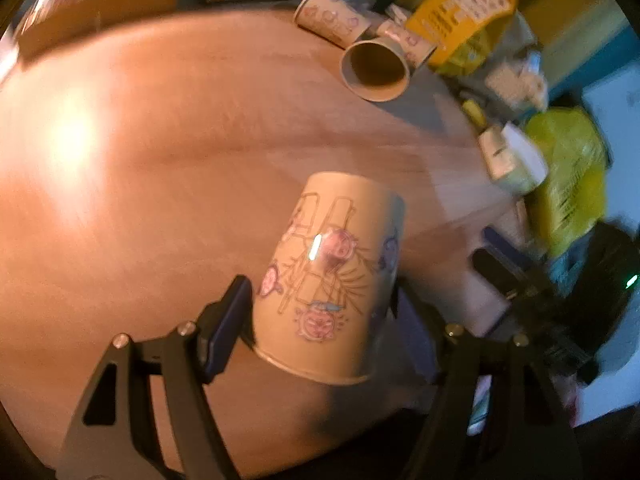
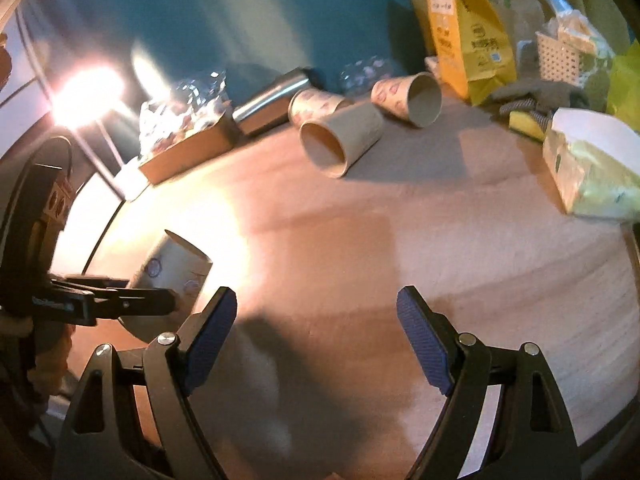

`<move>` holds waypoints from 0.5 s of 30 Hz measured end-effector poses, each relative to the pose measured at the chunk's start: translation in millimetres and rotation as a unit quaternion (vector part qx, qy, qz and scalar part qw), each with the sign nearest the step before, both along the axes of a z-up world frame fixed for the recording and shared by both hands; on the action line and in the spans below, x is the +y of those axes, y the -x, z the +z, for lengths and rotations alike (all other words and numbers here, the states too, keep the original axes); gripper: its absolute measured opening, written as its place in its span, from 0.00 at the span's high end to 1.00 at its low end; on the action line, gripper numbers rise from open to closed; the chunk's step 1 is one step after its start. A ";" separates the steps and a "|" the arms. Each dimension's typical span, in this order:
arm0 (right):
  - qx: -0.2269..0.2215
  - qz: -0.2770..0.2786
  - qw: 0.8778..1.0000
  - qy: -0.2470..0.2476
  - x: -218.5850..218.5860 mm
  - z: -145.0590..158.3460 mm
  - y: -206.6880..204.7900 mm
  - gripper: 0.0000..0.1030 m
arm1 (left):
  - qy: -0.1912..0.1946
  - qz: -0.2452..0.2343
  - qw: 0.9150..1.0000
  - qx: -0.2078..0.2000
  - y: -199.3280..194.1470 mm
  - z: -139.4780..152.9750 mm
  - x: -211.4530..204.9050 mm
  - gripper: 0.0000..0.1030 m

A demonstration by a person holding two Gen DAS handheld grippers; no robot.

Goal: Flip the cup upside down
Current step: 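Carry the cup with the left gripper toward the right tool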

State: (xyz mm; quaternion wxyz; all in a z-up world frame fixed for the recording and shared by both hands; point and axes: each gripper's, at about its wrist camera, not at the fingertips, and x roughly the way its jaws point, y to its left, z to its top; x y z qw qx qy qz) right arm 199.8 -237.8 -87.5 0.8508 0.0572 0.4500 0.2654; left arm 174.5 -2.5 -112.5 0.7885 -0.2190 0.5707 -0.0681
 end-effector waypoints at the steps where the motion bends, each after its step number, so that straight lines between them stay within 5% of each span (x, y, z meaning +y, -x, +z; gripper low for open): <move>1: 0.002 0.003 1.000 0.001 -2.4 -0.2 2.9 0.18 | 0.012 0.008 1.000 -0.001 6.3 0.3 -5.9 0.30; 15: 0.008 0.050 0.997 0.057 -19.7 -3.0 7.9 0.18 | 0.107 0.117 0.987 0.005 36.5 -20.7 -41.3 0.30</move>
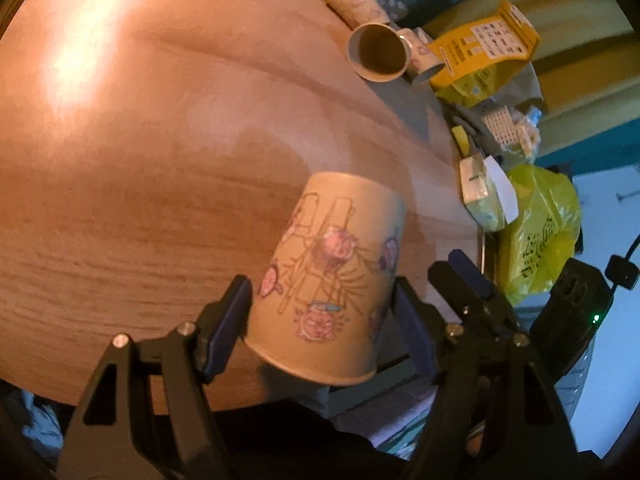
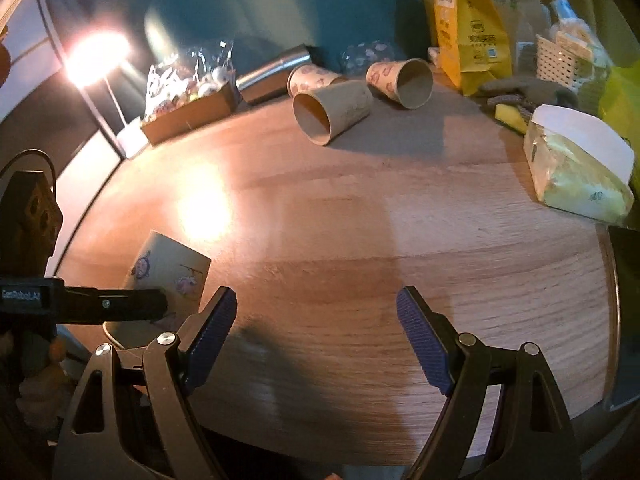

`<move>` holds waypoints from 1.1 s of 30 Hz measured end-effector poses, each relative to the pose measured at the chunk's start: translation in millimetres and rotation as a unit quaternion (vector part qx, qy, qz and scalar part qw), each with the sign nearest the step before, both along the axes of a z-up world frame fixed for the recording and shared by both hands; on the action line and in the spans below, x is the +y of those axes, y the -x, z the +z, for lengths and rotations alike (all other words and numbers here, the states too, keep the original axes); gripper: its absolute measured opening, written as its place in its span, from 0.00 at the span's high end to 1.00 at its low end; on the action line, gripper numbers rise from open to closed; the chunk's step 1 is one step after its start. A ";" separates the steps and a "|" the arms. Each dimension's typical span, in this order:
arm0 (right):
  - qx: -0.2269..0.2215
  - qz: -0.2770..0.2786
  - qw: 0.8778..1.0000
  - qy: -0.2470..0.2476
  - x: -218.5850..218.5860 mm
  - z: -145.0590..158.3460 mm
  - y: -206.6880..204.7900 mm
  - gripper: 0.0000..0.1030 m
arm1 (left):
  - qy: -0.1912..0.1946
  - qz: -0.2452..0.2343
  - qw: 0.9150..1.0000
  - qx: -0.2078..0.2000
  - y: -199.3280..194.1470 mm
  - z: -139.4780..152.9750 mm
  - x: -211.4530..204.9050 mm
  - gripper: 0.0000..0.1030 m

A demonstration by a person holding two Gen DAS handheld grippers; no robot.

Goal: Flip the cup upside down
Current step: 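Carry the cup with the left gripper toward the right tool, then grasp the cup with the right gripper while the left gripper releases it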

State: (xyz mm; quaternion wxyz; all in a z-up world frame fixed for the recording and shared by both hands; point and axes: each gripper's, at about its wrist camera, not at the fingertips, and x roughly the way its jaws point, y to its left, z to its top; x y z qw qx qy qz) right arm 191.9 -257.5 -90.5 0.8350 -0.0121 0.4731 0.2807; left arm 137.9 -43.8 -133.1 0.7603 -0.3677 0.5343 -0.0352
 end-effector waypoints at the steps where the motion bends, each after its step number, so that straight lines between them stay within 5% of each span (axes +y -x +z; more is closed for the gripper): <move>1: 0.004 0.005 1.000 0.000 0.7 -1.1 -0.7 0.18 | 0.000 0.006 1.000 -0.001 2.1 -1.2 1.3 0.30; 11: 0.019 0.036 0.999 -0.016 26.2 0.4 -6.1 0.18 | 0.000 0.016 1.000 0.002 10.1 -9.0 15.2 0.30; 18: 0.063 0.059 0.995 -0.048 48.7 3.4 -9.7 0.18 | -0.010 -0.012 1.000 -0.017 14.3 -2.7 20.2 0.30; 21: 0.119 0.079 0.988 -0.063 63.3 0.5 -16.0 0.18 | -0.023 -0.032 0.999 -0.024 18.9 0.1 18.1 0.30; 33: 0.199 0.074 0.977 -0.019 114.2 -10.6 -15.7 0.19 | -0.026 -0.069 0.996 -0.058 31.6 4.2 21.6 0.30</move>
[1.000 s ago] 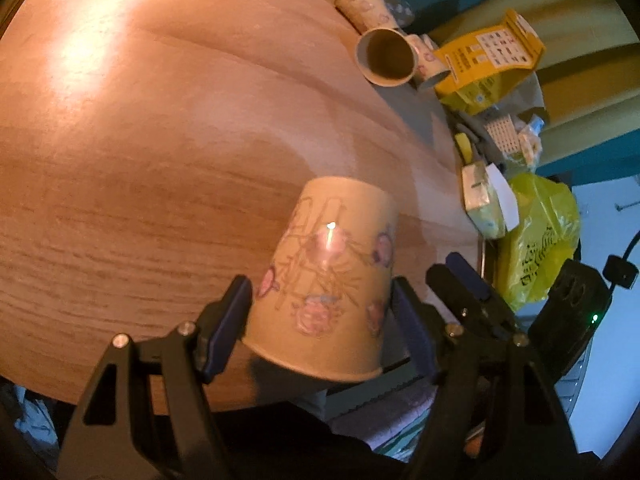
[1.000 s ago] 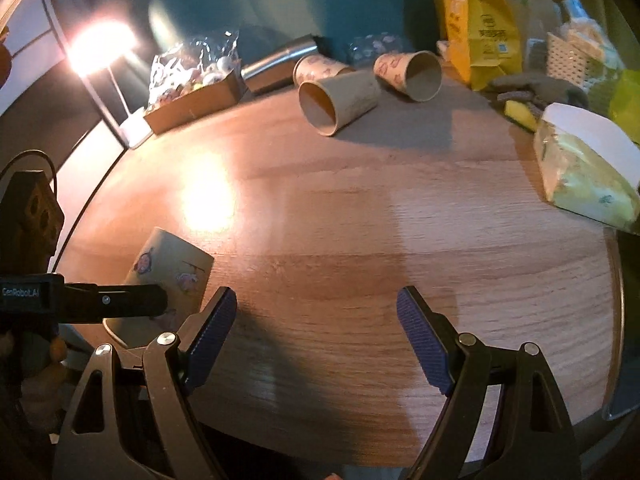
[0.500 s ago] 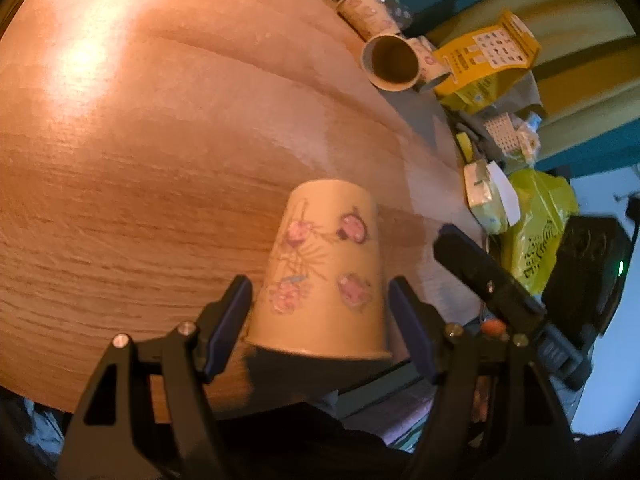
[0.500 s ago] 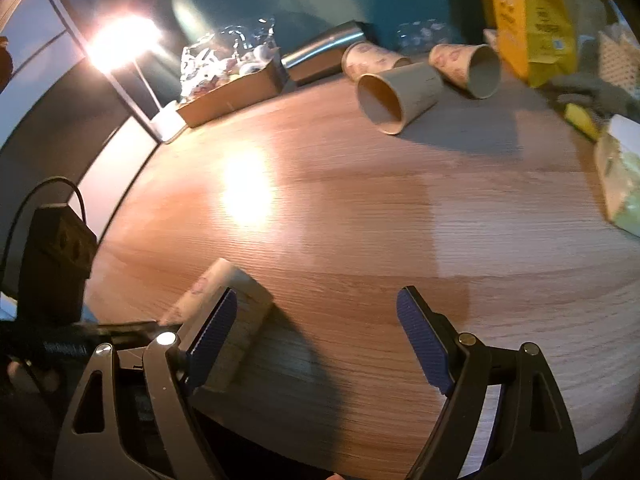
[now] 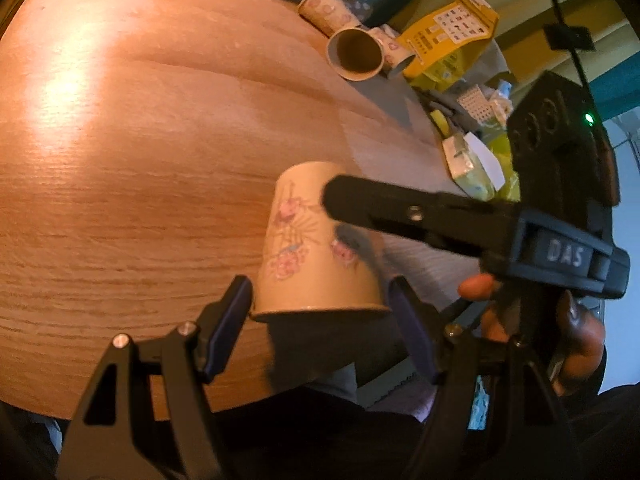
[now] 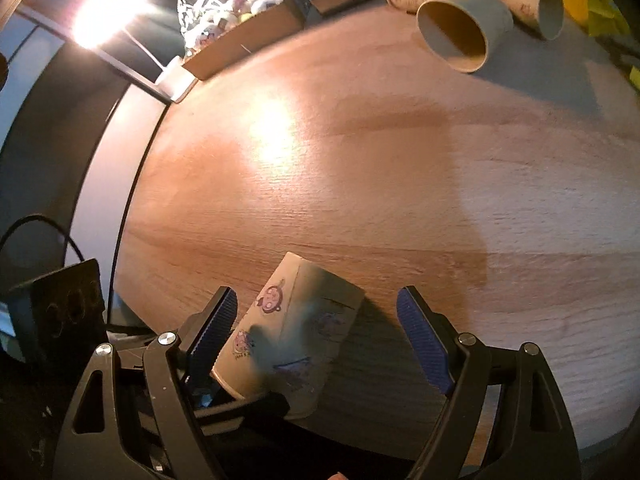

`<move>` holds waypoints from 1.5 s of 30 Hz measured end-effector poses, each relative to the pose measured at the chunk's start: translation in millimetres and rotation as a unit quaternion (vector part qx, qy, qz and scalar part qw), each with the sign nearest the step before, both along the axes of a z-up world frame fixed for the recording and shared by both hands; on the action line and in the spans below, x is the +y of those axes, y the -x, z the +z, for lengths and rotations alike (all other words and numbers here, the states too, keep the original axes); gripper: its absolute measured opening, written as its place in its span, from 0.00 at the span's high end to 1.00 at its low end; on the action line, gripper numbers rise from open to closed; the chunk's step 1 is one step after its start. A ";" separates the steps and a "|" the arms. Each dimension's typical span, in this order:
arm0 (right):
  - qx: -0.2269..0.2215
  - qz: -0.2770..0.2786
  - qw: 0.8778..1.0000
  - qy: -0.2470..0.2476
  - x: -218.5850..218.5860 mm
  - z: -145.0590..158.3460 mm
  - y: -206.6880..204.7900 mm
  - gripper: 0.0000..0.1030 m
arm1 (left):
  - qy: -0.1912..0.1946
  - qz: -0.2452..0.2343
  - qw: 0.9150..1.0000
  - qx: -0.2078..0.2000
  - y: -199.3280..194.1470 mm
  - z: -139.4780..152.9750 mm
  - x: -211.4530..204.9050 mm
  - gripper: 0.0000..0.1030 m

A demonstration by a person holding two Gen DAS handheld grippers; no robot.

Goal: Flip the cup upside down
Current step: 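Grasp the cup with the right gripper while the left gripper releases it, then rotate the cup with the right gripper so its rim faces up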

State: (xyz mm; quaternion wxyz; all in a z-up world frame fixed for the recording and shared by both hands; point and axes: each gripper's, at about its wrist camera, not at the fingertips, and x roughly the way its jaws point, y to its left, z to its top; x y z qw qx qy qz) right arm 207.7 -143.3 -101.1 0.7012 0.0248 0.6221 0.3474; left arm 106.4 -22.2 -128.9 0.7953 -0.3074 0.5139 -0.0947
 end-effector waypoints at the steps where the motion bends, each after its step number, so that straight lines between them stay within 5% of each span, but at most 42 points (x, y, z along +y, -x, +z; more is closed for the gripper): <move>1: 0.001 -0.002 1.000 0.004 1.7 -2.4 -0.6 0.20 | 0.003 -0.002 1.000 -0.003 1.2 0.1 2.1 0.30; 4: 0.008 -0.008 1.000 0.017 10.3 -10.2 2.9 0.33 | 0.003 -0.016 1.000 -0.010 2.7 2.0 2.9 0.30; 19: -0.020 -0.024 0.999 0.031 30.0 -8.3 18.9 0.40 | 0.010 -0.029 0.999 -0.042 21.5 6.5 30.7 0.30; 27: -0.178 -0.022 0.983 0.048 40.1 29.4 22.4 0.41 | -0.033 -0.003 0.998 -0.059 36.9 15.1 57.7 0.29; 32: -0.288 -0.026 0.956 0.055 41.8 41.7 42.0 0.41 | -0.069 0.025 0.995 -0.071 49.3 13.7 79.6 0.28; 36: -0.397 -0.025 0.916 0.057 41.2 40.9 69.8 0.41 | -0.085 0.038 0.993 -0.075 53.3 9.9 88.9 0.28; 45: -0.514 -0.064 0.853 0.062 15.5 14.0 112.4 0.41 | -0.093 0.041 0.993 -0.064 57.8 -0.7 91.9 0.28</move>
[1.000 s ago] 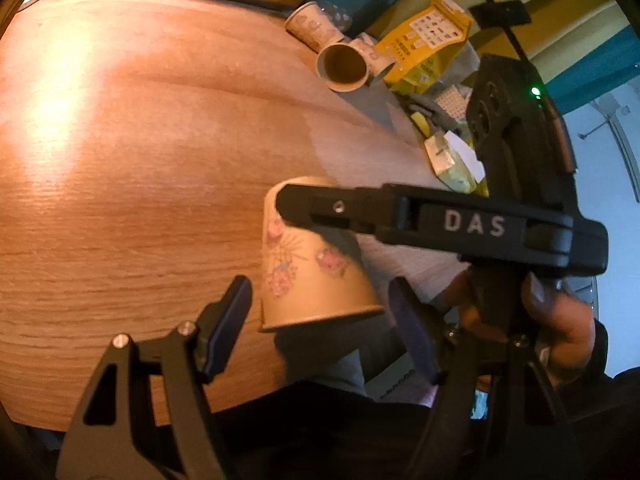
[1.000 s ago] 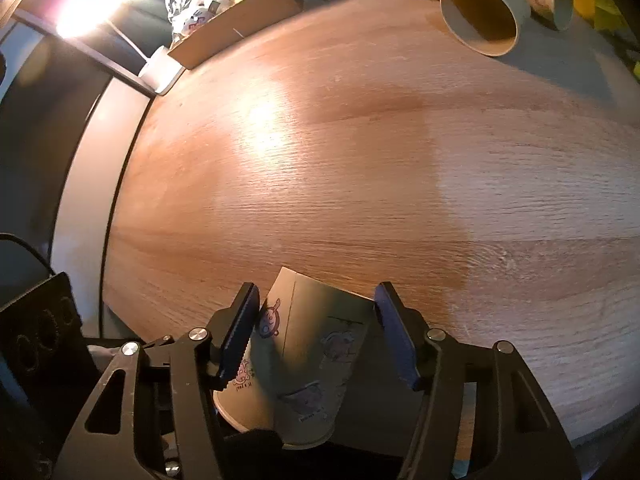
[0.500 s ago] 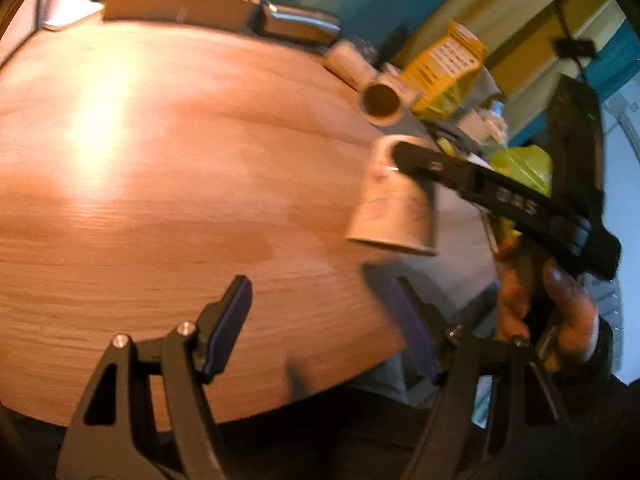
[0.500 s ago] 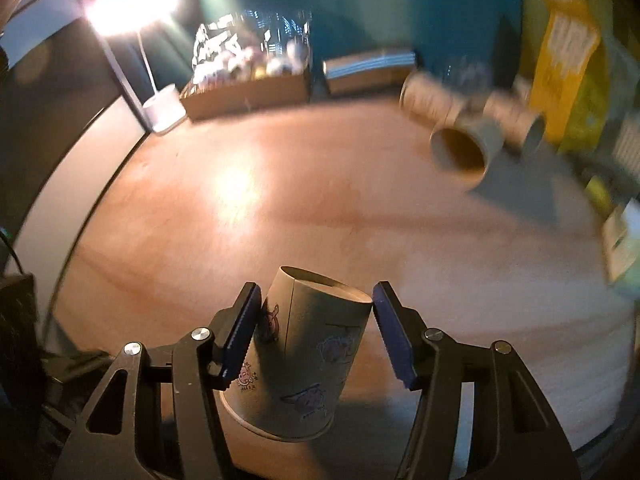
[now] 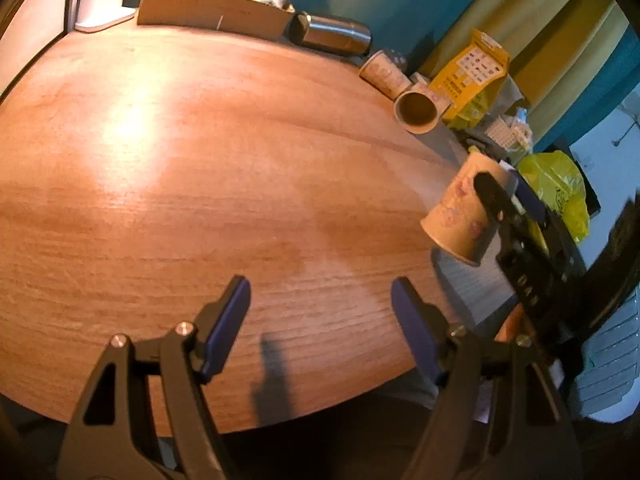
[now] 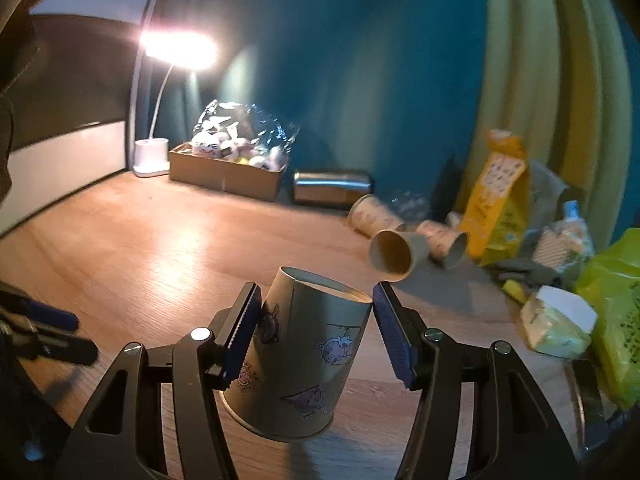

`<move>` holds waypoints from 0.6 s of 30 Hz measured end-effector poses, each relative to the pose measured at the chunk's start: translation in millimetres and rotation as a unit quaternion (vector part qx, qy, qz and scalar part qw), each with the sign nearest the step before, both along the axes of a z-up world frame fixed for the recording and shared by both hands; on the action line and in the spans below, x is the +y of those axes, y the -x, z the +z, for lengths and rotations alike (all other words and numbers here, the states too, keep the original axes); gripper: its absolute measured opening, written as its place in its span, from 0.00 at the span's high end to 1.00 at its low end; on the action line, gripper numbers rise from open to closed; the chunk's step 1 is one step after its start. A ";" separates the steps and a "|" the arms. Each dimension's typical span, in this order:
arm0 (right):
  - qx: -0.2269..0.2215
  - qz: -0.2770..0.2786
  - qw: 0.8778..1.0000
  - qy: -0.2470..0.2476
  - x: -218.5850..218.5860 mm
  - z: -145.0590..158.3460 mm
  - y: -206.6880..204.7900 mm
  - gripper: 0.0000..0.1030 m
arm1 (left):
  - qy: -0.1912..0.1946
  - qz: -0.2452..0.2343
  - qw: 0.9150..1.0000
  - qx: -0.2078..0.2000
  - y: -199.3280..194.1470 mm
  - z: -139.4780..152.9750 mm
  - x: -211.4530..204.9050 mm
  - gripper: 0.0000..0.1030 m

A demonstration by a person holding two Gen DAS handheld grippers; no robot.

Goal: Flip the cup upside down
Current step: 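Rotate the cup with the right gripper so its rim faces up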

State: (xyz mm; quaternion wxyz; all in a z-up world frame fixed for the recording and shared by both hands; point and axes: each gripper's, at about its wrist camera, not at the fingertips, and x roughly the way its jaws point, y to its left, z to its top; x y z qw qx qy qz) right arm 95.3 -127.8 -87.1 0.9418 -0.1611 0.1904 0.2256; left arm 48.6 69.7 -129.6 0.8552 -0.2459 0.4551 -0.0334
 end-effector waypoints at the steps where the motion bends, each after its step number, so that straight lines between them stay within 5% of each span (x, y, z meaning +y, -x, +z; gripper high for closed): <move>1: -0.013 -0.005 1.000 -0.003 -2.8 -3.2 4.9 0.41 | -0.002 0.000 1.000 0.000 -0.2 0.5 -0.9 0.28; 5: -0.056 -0.024 0.998 -0.008 -15.8 -15.4 28.5 0.41 | -0.014 -0.008 1.000 0.003 0.3 0.4 -3.5 0.28; 18: -0.065 -0.029 0.997 -0.015 -37.1 -36.7 60.4 0.40 | -0.058 -0.012 0.998 -0.016 5.1 1.5 -20.0 0.28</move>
